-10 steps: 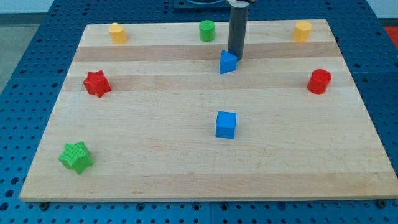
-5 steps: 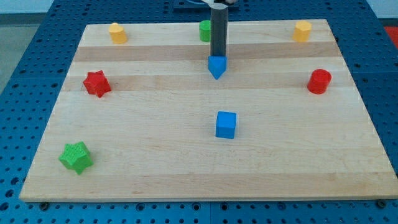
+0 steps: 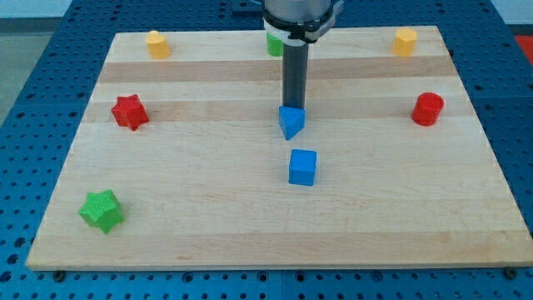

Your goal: Move blue triangle to bottom center

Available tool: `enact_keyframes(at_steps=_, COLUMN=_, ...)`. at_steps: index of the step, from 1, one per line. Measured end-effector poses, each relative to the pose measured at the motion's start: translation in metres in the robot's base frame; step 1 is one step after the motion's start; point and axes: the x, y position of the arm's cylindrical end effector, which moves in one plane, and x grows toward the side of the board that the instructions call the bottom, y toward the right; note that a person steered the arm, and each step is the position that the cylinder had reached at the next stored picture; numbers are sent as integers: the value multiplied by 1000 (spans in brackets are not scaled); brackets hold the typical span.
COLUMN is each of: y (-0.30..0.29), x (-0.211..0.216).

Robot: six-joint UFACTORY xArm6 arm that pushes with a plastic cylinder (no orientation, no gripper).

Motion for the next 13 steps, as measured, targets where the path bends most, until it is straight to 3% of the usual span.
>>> enact_keyframes(at_steps=6, y=-11, x=88)
enact_keyframes(at_steps=10, y=10, x=76)
enact_keyframes(at_steps=13, y=-35, x=74)
